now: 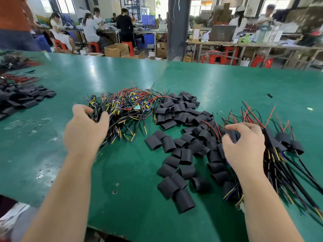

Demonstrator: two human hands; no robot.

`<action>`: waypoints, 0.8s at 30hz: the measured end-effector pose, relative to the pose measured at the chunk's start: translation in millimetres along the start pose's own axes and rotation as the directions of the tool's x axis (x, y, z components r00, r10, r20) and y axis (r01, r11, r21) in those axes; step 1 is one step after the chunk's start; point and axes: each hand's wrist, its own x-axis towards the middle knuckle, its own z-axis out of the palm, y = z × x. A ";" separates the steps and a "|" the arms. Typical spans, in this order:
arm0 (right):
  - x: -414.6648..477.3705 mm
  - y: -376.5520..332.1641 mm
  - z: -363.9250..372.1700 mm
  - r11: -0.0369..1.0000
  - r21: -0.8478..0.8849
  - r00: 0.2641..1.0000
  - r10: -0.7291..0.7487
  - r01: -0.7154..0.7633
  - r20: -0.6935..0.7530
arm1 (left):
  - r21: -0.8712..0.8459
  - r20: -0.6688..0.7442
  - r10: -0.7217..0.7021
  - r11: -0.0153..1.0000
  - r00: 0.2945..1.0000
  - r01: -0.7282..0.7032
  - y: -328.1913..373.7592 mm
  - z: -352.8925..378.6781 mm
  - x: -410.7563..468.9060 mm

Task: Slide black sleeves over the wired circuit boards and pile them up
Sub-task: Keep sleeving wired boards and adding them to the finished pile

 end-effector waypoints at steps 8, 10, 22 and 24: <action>0.1 -1.8 1.6 1.000 0.011 1.000 0.023 -0.024 0.017 | -0.067 0.704 0.001 0.996 0.710 0.065 23.3 -45.7 42.9; -0.6 -2.6 2.7 1.000 0.009 1.000 0.016 -0.016 0.017 | 0.019 0.457 -0.004 1.000 0.890 -0.006 24.4 -25.3 50.3; -3.5 -4.8 6.1 1.000 0.014 0.999 -0.003 0.002 0.041 | 0.353 0.408 -0.168 0.935 0.897 0.014 -8.2 39.1 49.0; -4.1 -6.0 6.2 1.000 0.021 0.999 -0.006 0.005 0.046 | 0.322 0.392 -0.143 0.947 0.909 0.010 -6.6 37.9 50.5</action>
